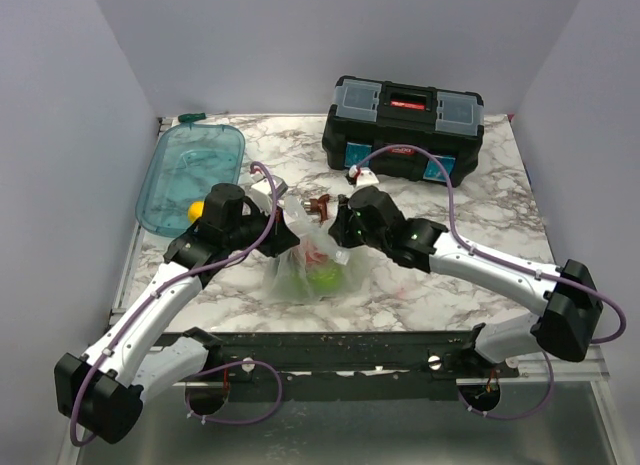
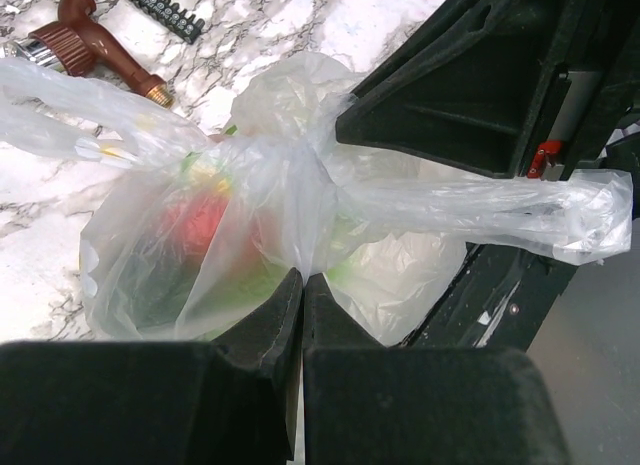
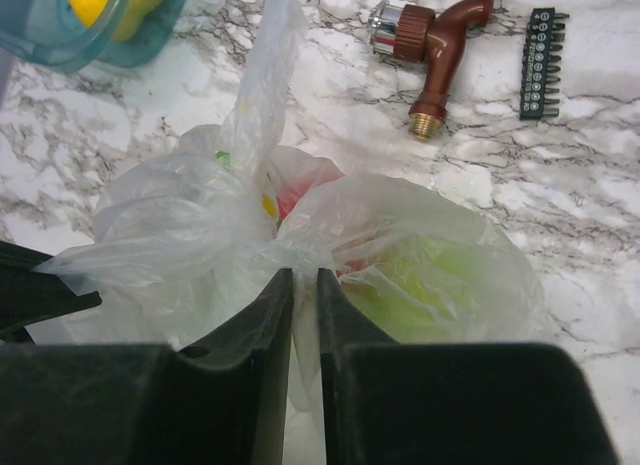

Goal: Take the fake fruits out of the plastic bag
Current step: Untie the plastic bag at the center of the board.

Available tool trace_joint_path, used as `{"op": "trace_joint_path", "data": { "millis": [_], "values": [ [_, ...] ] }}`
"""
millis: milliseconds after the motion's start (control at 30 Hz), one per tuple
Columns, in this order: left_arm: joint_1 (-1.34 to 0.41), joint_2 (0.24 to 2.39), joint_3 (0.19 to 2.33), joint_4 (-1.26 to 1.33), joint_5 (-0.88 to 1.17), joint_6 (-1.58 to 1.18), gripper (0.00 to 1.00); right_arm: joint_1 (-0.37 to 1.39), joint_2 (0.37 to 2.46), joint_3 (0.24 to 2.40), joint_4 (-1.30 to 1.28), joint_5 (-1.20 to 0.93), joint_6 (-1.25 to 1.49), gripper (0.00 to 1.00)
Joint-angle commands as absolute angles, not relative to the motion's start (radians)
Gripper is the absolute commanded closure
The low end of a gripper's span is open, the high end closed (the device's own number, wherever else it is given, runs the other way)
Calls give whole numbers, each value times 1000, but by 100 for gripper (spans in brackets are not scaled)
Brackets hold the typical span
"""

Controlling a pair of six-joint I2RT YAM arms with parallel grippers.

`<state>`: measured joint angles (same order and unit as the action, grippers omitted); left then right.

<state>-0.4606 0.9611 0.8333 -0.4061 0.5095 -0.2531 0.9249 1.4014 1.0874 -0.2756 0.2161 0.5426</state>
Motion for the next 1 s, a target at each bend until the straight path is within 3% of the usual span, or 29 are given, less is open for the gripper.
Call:
{"op": "trace_joint_path", "data": {
  "millis": [0,167,400,633,767,900,967],
  "values": [
    [-468,925,826,-380,484,-242,100,933,1343,1043,-262,349,590,87],
    [-469,950,844,-403,470,-238,100,931,1232,964,-218,461,667,99],
    [-469,946,837,-400,435,-235,100,931,1051,812,-178,705,846,99],
    [-469,947,838,-382,446,-262,100,932,959,740,-95,678,793,99],
    [-499,995,935,-423,470,-324,67,930,958,767,-87,593,688,99],
    [-555,1092,1122,-552,371,-300,47,932,941,772,-88,543,653,99],
    [-570,1160,1215,-613,321,-278,43,933,932,768,-75,523,642,99]
  ]
}}
